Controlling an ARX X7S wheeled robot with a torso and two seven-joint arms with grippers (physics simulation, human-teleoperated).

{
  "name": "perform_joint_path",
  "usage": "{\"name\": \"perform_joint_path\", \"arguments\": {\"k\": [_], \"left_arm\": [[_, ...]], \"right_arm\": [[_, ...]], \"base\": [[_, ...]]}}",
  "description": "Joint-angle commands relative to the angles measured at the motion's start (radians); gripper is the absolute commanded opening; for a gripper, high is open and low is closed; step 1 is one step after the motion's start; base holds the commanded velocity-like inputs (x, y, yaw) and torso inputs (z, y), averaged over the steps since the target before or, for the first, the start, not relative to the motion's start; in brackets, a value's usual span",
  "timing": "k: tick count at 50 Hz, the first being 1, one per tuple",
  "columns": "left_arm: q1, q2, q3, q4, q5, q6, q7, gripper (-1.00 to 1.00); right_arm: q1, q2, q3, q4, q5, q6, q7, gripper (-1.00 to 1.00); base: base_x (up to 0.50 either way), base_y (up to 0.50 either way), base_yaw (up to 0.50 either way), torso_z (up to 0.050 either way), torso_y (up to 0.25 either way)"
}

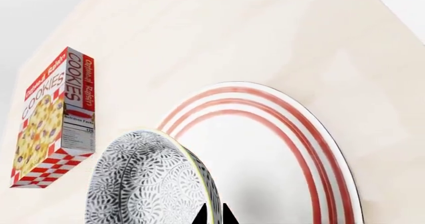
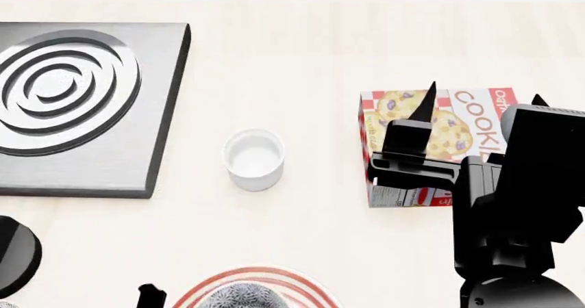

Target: Pick the akita bowl on the stove and place it on the plate.

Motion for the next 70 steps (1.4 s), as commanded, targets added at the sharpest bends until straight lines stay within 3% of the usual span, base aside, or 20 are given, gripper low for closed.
{"name": "perform_joint_path", "arguments": {"k": [1, 48, 49, 70], "left_arm": [[0.012, 0.015, -0.014, 0.005, 0.028, -0.003, 0.002, -1.0], [0.044, 0.018, 0.028, -0.009, 0.086, 0.0, -0.015, -1.0], [0.045, 0.017, 0.03, -0.009, 0.085, 0.002, -0.011, 1.0], [0.052, 0.02, -0.014, 0.017, 0.04, -0.01, -0.047, 1.0]], "right_arm": [[-0.002, -0.014, 0.017, 0.002, -0.013, -0.004, -0.014, 1.0], [-0.001, -0.004, 0.009, 0.005, 0.002, -0.013, -0.002, 1.0], [-0.001, -0.003, 0.009, 0.005, 0.002, -0.013, -0.001, 1.0], [-0.001, 0.001, 0.006, 0.007, 0.009, -0.017, 0.004, 1.0]], "base": [[0.0, 0.0, 0.0, 0.0, 0.0], [0.0, 0.0, 0.0, 0.0, 0.0], [0.0, 0.0, 0.0, 0.0, 0.0], [0.0, 0.0, 0.0, 0.0, 0.0]]}}
